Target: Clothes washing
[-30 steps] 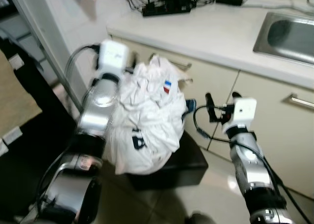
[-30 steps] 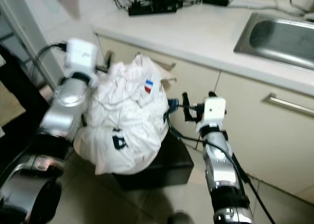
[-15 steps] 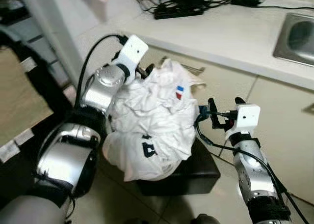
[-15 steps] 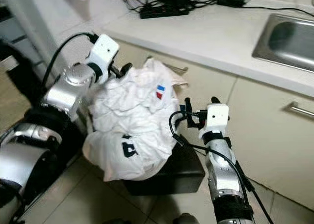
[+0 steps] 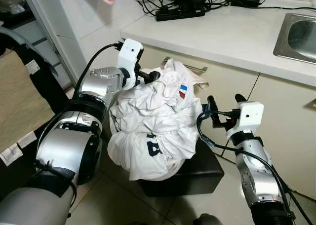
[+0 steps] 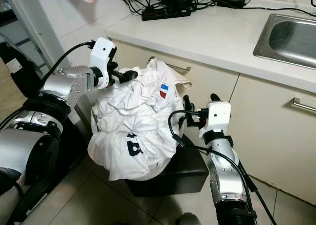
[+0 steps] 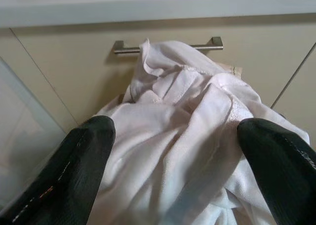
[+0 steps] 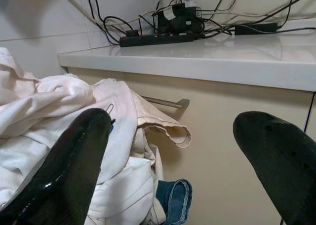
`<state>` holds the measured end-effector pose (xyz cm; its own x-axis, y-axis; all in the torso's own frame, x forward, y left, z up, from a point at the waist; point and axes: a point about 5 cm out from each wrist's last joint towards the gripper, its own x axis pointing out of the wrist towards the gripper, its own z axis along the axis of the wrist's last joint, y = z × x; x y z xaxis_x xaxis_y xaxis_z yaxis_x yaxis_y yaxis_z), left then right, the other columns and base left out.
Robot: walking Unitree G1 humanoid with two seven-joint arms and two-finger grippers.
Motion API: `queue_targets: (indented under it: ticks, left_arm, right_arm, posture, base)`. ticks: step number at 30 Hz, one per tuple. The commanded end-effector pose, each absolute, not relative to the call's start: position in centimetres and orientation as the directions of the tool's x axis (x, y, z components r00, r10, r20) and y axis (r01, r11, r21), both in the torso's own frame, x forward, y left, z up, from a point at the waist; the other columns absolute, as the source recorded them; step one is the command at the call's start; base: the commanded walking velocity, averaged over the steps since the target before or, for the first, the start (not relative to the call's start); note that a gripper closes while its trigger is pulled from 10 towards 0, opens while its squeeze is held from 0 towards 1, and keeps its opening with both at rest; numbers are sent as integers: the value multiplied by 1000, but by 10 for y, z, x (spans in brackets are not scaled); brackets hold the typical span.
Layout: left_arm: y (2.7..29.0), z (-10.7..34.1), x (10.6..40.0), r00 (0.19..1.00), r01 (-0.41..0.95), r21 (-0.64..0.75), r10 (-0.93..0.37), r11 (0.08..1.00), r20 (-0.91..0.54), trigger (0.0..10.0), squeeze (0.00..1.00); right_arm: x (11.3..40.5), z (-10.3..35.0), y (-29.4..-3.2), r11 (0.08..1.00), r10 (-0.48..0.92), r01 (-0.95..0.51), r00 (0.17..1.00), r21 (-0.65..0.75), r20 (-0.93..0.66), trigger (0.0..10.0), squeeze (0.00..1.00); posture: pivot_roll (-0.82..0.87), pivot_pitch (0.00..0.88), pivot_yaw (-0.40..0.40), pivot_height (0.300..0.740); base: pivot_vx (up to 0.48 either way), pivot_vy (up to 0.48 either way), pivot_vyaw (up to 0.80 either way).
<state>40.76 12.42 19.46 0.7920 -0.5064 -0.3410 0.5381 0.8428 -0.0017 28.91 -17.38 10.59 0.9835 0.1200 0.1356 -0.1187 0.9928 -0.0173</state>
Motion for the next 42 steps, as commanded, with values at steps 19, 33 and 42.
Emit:
queue_targets:
  ticks: [19,33,42]
  left_arm:
    - [96,149,395,800,573,223,-479,789,-362,0,0]
    - [91,130,388,807,561,202,-475,803,-352,0,0]
    - [92,126,386,809,552,178,-472,815,-349,0,0]
  right_arm:
    - [290,108,-171,991,134,-134,985,-11,112,10000,0]
    - [292,104,-171,991,132,-133,988,4,82,10000,0]
    - [292,102,-169,990,139,-139,988,4,74,10000,0]
  posture:
    - [-313,0,127,726]
    - [-306,0,118,726]
    - [-306,0,119,726]
  base:
    - [0,0,0]
    - [0,0,0]
    - [0,0,0]
